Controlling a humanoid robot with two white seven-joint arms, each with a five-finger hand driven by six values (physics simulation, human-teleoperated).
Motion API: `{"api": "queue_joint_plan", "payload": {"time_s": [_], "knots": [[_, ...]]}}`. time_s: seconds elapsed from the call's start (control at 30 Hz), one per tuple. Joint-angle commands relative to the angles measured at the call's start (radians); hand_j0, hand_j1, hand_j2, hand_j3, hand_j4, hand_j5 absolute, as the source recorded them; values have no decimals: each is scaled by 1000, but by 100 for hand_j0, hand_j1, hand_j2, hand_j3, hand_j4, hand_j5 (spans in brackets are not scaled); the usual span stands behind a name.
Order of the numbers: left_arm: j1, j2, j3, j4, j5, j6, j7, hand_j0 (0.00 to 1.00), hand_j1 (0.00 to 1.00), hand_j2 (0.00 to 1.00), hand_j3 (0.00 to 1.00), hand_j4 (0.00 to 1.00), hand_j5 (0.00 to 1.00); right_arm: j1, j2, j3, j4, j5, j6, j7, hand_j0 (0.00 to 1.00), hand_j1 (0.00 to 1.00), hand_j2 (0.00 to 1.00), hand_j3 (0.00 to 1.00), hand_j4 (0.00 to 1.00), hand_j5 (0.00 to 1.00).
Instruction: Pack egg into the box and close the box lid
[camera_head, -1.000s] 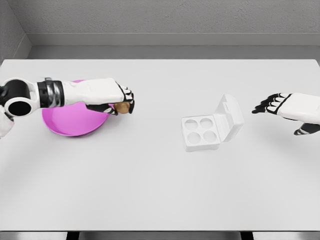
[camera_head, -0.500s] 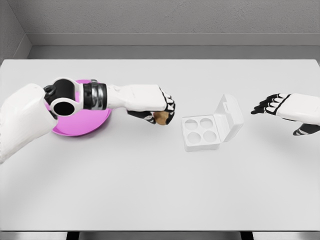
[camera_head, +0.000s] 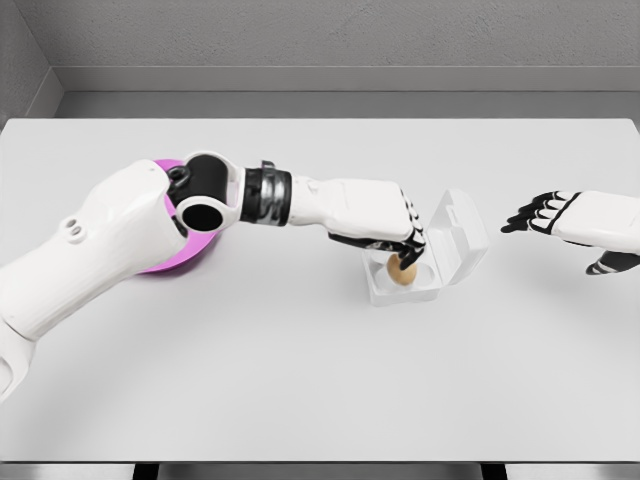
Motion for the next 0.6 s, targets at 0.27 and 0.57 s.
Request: {"api": "queue_joint_plan", "payload": {"time_s": [0.27,0.57], "knots": [[-28,49,8,-7,77,2,8,100,100,100,100,100,100,0,-2,-1,0,-5,3,0,100,100,100,100,100,100],[-40,87,8,-4,109,2,11,100,100,100,100,100,100,0,7,18,-11,-5,3,0,100,100,100,100,100,100]]}}
